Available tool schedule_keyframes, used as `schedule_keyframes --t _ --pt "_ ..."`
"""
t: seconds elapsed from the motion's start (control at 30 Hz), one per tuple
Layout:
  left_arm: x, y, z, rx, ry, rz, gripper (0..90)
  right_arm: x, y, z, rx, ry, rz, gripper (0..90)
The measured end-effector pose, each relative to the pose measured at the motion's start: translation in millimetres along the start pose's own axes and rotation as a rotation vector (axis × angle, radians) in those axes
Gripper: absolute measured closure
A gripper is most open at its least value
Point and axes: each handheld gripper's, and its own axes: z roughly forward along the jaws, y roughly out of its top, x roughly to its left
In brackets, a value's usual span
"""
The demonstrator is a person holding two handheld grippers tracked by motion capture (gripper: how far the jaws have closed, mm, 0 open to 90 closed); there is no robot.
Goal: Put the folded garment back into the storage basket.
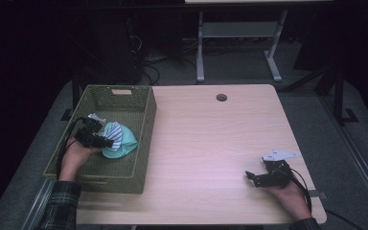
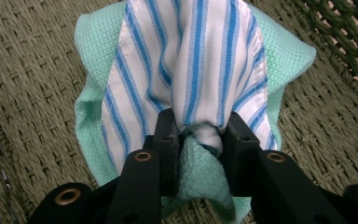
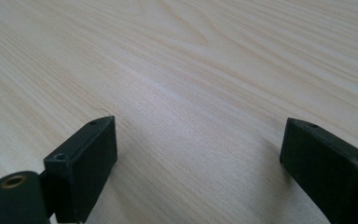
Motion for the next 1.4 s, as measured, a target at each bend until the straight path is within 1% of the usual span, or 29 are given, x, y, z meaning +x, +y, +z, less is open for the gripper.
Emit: schedule_keyframes --t 0.13,0.33,0.43,0.57,0.77,0.8,0.83,0.93,1.03,1.17,1.27,1.4 --pt "-0.2 -0.4 1.3 0.006 0.009 0.001 64.2 0.0 0.0 0.0 0.000 0.000 0.000 10.3" --pt "0.2 -1.2 3.5 0.020 0.015 -0.008 55.0 0.0 0.0 0.0 0.000 0.000 0.000 10.3" --pt "0.8 -1.5 5.3 0.039 0.019 -0.012 49.9 0.0 0.0 0.0 0.000 0.000 0.000 10.3" --pt "1.7 -1.7 6.8 0.041 0.040 -0.020 36.8 0.0 0.0 0.0 0.000 0.000 0.000 10.3" --pt "2.9 -1.6 7.3 0.028 0.047 -0.020 18.3 0.0 0.0 0.0 0.000 0.000 0.000 10.3" --pt "3.2 -1.2 6.7 0.019 0.049 -0.029 16.1 0.0 0.0 0.0 0.000 0.000 0.000 10.3" --pt "4.1 -0.8 5.7 0.017 0.052 -0.020 14.7 0.1 0.0 0.0 0.000 0.000 0.000 10.3" --pt "5.6 -0.2 0.7 0.000 0.054 -0.029 13.2 0.0 0.0 0.0 0.000 0.000 0.000 10.3" --pt "7.6 1.3 -6.4 -0.021 0.057 -0.027 13.2 0.0 0.0 0.0 0.000 0.000 0.000 10.3" --pt "5.5 5.6 -16.7 -0.054 0.055 -0.034 13.2 0.0 0.0 0.0 0.000 0.000 0.000 10.3" --pt "2.3 9.7 -21.3 -0.073 0.044 -0.037 13.3 0.0 0.0 0.0 0.000 0.000 0.000 10.3" --pt "-1.1 14.2 -24.1 -0.083 0.041 -0.035 13.3 0.0 0.0 0.0 0.000 0.000 0.000 10.3"
